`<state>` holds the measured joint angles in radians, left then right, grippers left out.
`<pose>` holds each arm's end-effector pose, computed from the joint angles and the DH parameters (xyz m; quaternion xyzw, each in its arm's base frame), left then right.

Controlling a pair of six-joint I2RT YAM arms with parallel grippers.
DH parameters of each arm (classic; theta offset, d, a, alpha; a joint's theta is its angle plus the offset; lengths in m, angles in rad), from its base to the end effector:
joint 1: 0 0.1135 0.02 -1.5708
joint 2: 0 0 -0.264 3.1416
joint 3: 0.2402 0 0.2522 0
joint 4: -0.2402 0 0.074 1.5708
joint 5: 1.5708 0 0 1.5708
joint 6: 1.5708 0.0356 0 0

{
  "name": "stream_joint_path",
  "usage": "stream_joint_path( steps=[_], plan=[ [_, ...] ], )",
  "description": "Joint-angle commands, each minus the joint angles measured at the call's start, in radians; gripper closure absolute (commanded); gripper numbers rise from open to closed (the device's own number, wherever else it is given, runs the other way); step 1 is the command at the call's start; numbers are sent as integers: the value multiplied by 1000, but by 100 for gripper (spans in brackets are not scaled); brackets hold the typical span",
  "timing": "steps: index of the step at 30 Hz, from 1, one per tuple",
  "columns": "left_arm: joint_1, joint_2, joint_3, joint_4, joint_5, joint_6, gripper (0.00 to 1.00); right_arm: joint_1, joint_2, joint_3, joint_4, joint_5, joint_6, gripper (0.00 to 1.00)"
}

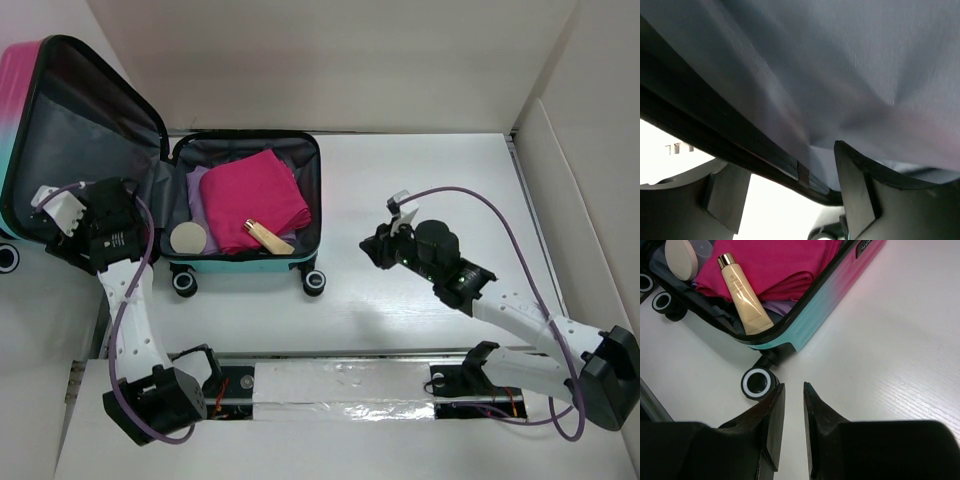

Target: Pack the luggage

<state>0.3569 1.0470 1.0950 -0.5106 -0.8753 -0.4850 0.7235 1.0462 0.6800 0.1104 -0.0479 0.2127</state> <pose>0.1932 0.1012 0.3706 -0.5183 0.6119 0.3292 0.4987 0.1817 0.1628 0.2826 -0.2141 0.7619 0.2926 0.5367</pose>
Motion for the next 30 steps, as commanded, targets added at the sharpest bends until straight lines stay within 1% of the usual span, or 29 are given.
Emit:
stream_joint_path(
  steps=[1, 4, 6, 7, 9, 10, 13, 14, 15, 16, 17, 18, 19, 20, 21, 22, 23, 24, 25, 26, 28, 29, 30],
  plan=[
    [25, 16, 36, 33, -33, 42, 40, 10, 9, 50, -9, 78, -16, 73],
    [34, 28, 14, 64, -25, 57, 41, 10, 24, 55, -12, 89, -13, 73],
    [34, 47, 20, 83, 1, 60, 47, 10, 40, 58, -17, 86, -16, 74],
    [34, 54, 29, 83, 18, 60, 59, 10, 43, 62, -17, 80, -16, 73],
    [34, 62, 46, 101, 50, 74, 71, 10, 54, 64, -17, 69, -18, 74],
    [34, 62, 51, 101, 62, 72, 84, 10, 57, 64, -14, 57, -18, 74],
    [5, 50, 52, 125, 96, 107, 100, 10, 72, 69, -17, 60, -18, 74],
    [-24, 45, 34, 170, 88, 132, 100, 10, 75, 73, -18, 63, -18, 74],
    [-54, 42, 26, 181, 40, 157, 100, 10, 83, 72, -17, 66, -18, 74],
    [-131, 44, 22, 185, 9, 178, 100, 10, 87, 75, -18, 71, -18, 74],
    [-172, 48, 16, 196, -19, 195, 100, 10, 92, 73, -17, 72, -19, 74],
    [-223, 50, 11, 207, -80, 215, 100, 10, 98, 76, -17, 75, -18, 74],
    [-333, 50, 6, 218, -114, 230, 100, 10, 110, 78, -17, 79, -18, 74],
    [-390, 50, 0, 233, -144, 259, 100, 10, 116, 79, -17, 80, -18, 74],
    [-448, 48, 2, 233, -193, 266, 100, 10, 123, 82, -17, 83, -18, 74],
    [-505, 45, 3, 231, -214, 267, 100, 10, 132, 84, -18, 92, -18, 74],
    [-618, 41, 0, 230, -231, 267, 100, 10, 136, 85, -18, 95, -18, 74],
    [-668, 28, 2, 228, -244, 266, 100, 10, 141, 89, -23, 98, -18, 74],
    [-715, 24, 2, 218, -249, 249, 100, 10, 143, 92, -32, 106, -18, 74],
    [-799, 16, -3, 196, -243, 231, 100, 10, 143, 92, -34, 109, -18, 73],
    [-858, -8, -14, 193, -193, 217, 100, 10, 143, 90, -28, 112, -18, 73],
    [-874, -16, -18, 155, -164, 194, 100, 10, 146, 87, -25, 118, -18, 73],
    [-874, -42, -26, 147, -72, 178, 100, 10, 147, 87, -23, 120, -16, 73]
  ],
)
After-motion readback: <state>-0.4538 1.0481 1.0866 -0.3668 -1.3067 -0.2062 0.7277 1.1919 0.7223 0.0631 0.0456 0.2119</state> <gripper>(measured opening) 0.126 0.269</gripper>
